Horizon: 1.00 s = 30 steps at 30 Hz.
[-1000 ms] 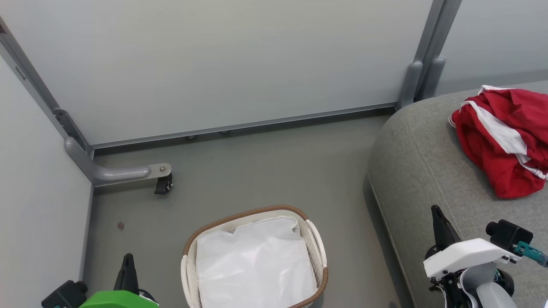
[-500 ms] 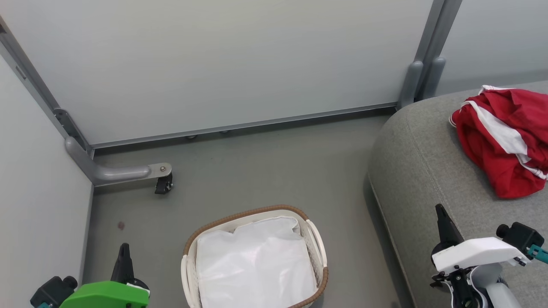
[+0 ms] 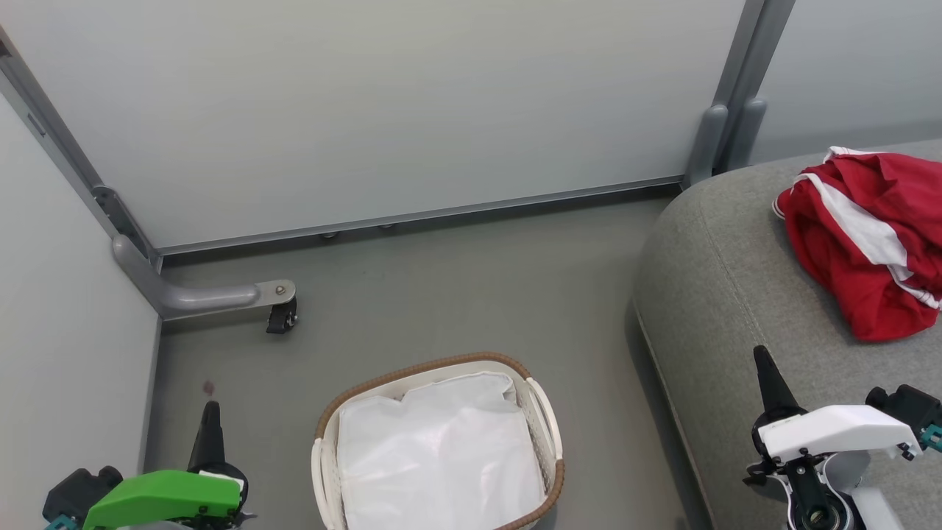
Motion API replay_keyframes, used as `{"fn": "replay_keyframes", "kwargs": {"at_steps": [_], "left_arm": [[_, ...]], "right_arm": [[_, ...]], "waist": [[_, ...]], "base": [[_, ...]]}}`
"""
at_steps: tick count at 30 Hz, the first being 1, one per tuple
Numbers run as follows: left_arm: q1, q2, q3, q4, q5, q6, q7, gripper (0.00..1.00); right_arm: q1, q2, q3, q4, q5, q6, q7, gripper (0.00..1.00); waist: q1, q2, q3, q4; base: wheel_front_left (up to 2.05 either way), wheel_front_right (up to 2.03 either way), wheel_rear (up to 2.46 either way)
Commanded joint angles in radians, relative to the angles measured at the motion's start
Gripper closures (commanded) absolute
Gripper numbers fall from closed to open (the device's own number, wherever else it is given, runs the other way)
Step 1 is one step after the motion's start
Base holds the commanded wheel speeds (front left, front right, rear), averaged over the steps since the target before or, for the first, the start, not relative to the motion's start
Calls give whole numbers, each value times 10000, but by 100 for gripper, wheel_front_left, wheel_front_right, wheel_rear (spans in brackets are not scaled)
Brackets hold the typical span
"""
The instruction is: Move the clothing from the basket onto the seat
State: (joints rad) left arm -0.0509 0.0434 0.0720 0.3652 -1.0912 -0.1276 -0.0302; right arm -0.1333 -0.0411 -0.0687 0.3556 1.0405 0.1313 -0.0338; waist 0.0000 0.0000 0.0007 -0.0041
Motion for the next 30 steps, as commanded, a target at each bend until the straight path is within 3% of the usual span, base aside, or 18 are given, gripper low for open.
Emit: {"fn": "replay_keyframes", "kwargs": {"at_steps": [1, 30], "left_arm": [[-263, 68, 69, -156, -298, -27, 62, 100], [-483, 86, 264, -723, -2896, -40, 816, 100]], "right_arm": [[18, -69, -49, -182, 314, -4, 92, 100], [157, -96, -277, -697, 3182, -7, 842, 100]], "waist": [[0, 0, 1, 1], [0, 0, 11, 19]], "base": [[0, 0, 0], [0, 0, 0]]}}
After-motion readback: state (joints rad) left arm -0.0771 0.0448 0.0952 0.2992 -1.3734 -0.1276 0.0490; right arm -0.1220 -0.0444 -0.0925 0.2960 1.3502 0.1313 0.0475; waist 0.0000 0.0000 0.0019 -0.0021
